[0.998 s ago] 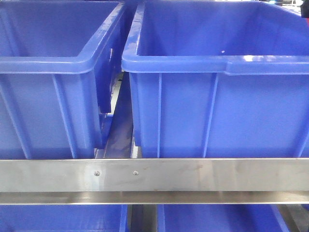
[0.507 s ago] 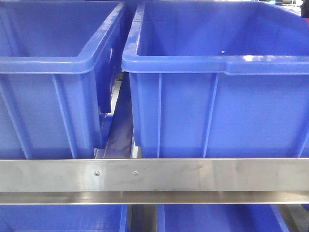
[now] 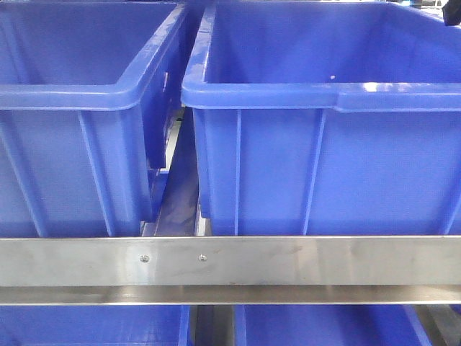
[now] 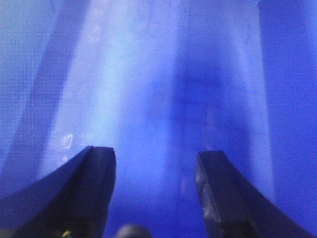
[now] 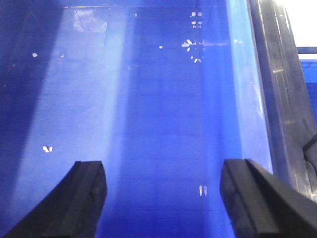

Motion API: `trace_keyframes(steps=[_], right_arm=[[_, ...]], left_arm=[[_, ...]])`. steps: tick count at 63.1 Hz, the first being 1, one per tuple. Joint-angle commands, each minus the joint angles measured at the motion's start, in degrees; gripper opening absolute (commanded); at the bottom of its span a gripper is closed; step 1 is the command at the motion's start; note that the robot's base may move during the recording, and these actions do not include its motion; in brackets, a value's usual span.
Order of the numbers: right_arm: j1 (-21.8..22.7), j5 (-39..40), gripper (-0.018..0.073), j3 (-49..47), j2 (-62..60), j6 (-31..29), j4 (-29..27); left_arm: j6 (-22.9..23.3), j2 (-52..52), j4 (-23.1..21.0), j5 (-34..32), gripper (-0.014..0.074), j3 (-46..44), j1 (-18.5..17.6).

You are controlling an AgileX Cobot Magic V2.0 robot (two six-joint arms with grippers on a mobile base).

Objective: Sort and place red and blue blocks on shelf

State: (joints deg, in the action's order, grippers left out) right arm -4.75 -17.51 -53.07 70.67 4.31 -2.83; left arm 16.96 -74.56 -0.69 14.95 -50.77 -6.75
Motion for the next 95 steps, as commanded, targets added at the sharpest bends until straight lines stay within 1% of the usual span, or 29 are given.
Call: trace_keyframes(steps=[1,6,10,16,23,34,38,48,56,77,95], right_arm=[[0.0,4.5,0.0592,-2.3,-1.4,-0.5,0.7],[0.0,4.4,0.0576,-2.3,-1.4,-0.5,0.7],[0.0,4.4,0.0536,-2.3,-1.4,-0.5,0.7],[0.0,4.2,0.0446,-2.3,-1.4,-0.5,0.7],[0.0,3.9,0.0362,-2.3,-1.4,-0.5,0.7],[0.0,3.8,0.0291,-2.3,-1.4,-0.5,0.7],[0.0,3.8,0.0266,-2.3,-1.4,-0.5,0.7],[0.0,3.8,0.016,-2.3,-1.4,-0.5,0.7],[0.0,3.8,0.0043,-2.3,-1.4,-0.5,0.7],[0.0,4.3,0.0048,-2.3,-1.5,-0.5,0.7],[0.0,3.5,0.0048,-2.3,-3.3,-0.5,0.7]], left_arm=[[0.0,1.4,0.0,-3.6,0.0429,-2.1,-0.1],[0.0,1.4,0.0,-3.3,0.0415,-2.1,-0.1],[0.0,1.4,0.0,-2.9,0.0383,-2.1,-0.1],[0.0,1.4,0.0,-2.6,0.0315,-2.1,-0.1],[0.0,1.4,0.0,-2.6,0.0229,-2.1,-0.1],[0.0,1.4,0.0,-2.6,0.0122,-2.1,-0.1],[0.0,1.4,0.0,-2.6,0.0125,-2.1,-0.1],[0.0,1.4,0.0,-2.6,0.0124,-2.1,-0.1],[0.0,1.4,0.0,-2.6,0.0124,-2.1,-0.1],[0.0,1.5,-0.1,-2.1,0.0124,-2.1,-0.1],[0.0,4.6,0.3,2.6,0.0124,-1.8,-0.1]])
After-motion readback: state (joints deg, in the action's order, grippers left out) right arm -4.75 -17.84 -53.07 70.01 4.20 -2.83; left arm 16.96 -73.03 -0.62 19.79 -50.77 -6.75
